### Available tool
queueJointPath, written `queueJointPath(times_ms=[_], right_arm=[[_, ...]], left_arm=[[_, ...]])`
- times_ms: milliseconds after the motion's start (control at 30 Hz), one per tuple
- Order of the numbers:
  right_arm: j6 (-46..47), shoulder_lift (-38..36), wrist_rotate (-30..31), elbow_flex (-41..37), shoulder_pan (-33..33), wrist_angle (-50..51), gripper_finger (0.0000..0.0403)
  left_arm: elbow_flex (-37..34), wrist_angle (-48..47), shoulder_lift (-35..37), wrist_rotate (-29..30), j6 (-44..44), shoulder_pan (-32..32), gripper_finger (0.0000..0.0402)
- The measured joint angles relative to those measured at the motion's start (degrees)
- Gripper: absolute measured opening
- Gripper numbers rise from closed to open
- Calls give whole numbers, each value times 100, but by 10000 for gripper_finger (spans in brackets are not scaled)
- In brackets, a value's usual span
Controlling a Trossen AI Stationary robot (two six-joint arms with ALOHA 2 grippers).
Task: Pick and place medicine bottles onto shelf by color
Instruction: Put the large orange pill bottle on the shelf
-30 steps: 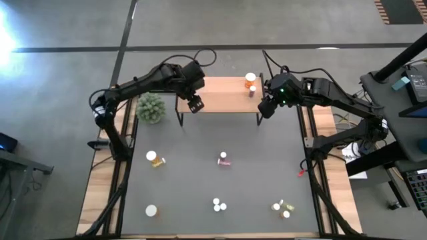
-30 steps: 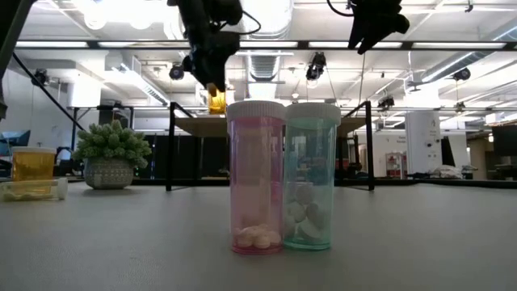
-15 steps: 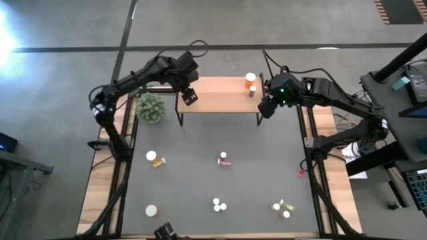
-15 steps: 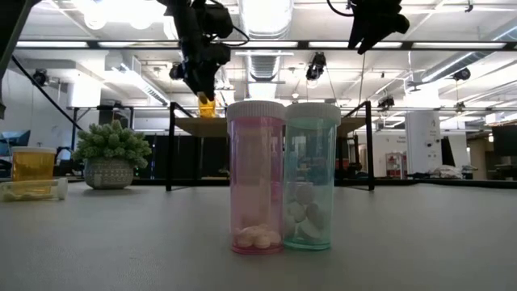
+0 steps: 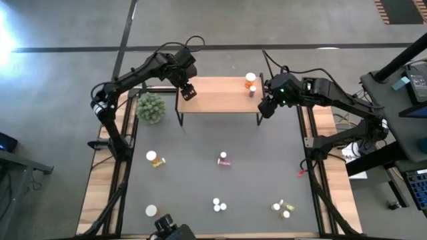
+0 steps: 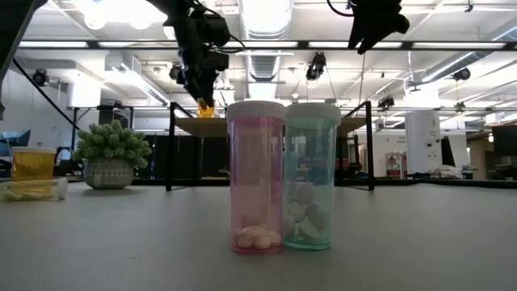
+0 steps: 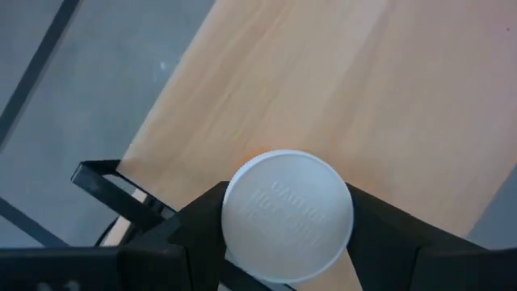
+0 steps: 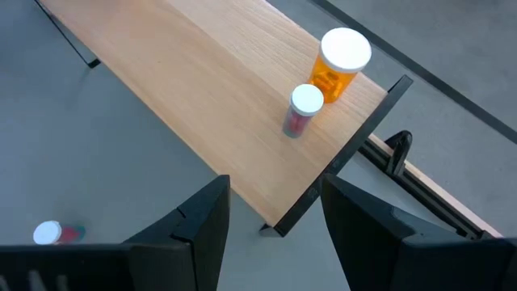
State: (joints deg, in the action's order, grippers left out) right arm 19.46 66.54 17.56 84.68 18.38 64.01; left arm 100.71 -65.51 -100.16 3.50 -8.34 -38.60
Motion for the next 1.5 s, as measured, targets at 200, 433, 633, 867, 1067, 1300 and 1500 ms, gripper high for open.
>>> queueJointPath(times_ms=[200,433,633,867,1067,1300,1500], right_arm=[[0,0,0,0,-1,-2,185],[0,0,-1,0,-1,-2,185],[0,0,0,0,1,-2,185],[0,0,0,0,0,-1,185],[0,0,-1,0,-1,-2,185],[1,0,0,0,-1,-2,185],[0,0,0,0,1,-2,185]], left_arm=[[8,253,-91,-10,6,-38,194],[80,216,-109,-36,39,-82,194],[80,318,-111,7,39,-186,194],[80,353,-111,23,44,-291,194],[82,353,-111,20,259,-301,194],[82,360,-111,18,505,-326,203],[87,368,-111,18,659,-336,218]])
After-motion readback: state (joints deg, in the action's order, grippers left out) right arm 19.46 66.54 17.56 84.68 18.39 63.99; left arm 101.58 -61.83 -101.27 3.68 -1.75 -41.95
